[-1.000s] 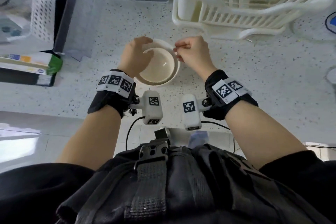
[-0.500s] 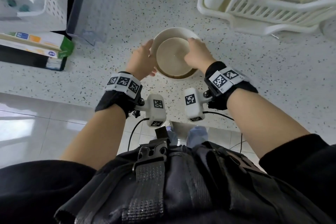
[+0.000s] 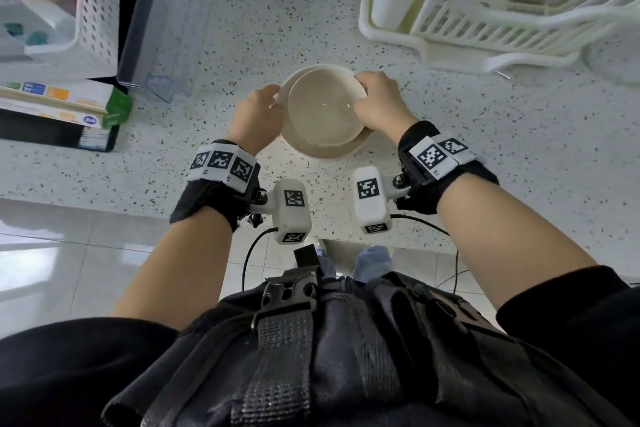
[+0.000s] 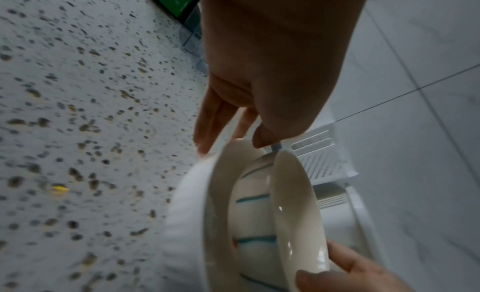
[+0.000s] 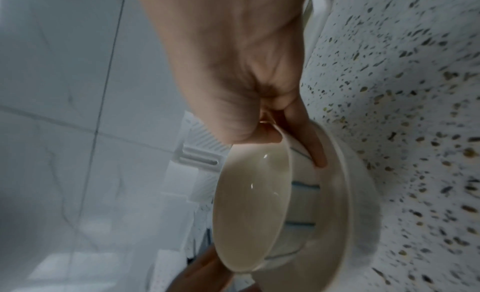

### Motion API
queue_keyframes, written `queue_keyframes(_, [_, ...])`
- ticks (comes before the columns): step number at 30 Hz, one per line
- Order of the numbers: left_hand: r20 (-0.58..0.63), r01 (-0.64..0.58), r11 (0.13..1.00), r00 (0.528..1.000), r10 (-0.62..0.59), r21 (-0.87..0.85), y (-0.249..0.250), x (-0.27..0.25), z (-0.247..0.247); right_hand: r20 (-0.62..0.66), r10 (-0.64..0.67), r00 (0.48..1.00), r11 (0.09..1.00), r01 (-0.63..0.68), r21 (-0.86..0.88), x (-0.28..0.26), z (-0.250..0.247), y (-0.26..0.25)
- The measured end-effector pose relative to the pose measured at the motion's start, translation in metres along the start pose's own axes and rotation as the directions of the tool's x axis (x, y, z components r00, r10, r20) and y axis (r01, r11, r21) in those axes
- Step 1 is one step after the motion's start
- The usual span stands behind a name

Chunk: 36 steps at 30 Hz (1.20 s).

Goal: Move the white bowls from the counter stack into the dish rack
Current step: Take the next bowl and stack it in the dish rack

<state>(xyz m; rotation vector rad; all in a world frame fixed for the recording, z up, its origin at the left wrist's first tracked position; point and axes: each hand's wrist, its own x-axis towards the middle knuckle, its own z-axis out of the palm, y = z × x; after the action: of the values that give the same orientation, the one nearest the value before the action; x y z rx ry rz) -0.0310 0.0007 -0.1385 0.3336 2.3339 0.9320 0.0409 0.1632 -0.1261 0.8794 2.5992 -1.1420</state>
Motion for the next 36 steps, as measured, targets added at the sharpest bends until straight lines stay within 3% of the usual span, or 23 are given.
queue_keyframes(4, [-0.078, -0.076, 0.990, 0.993, 0.086, 0.120, 0.027, 0.004, 0.001, -0.087, 0.011, 0.996, 0.968, 0.011, 0.251, -0.016, -0.033, 0.003])
queue_keyframes(12, [-0.093, -0.303, 0.942, 0.944, 0.318, 0.144, 0.111, 0.007, 0.047, -0.307, 0.061, 0.950, 0.904, 0.078, 0.421, -0.037, -0.108, 0.051])
queue_keyframes(20, [-0.048, -0.430, 0.896, 0.898, 0.437, 0.112, 0.196, 0.011, 0.128, -0.475, 0.153, 0.866, 0.833, 0.145, 0.533, -0.040, -0.184, 0.130])
queue_keyframes(25, [-0.011, -0.442, 0.874, 0.892, 0.453, 0.202, 0.238, 0.025, 0.171, -0.441, 0.271, 0.855, 0.739, 0.108, 0.664, -0.030, -0.226, 0.176])
queue_keyframes(28, [-0.014, -0.426, 0.876, 0.898, 0.440, 0.227, 0.256, 0.035, 0.189, -0.485, 0.258, 0.836, 0.771, 0.124, 0.625, -0.022, -0.249, 0.191])
queue_keyframes(36, [0.075, -0.390, 0.869, 0.920, 0.386, 0.304, 0.289, 0.064, 0.207, -0.406, 0.234, 0.883, 0.669, 0.157, 0.727, 0.010, -0.286, 0.196])
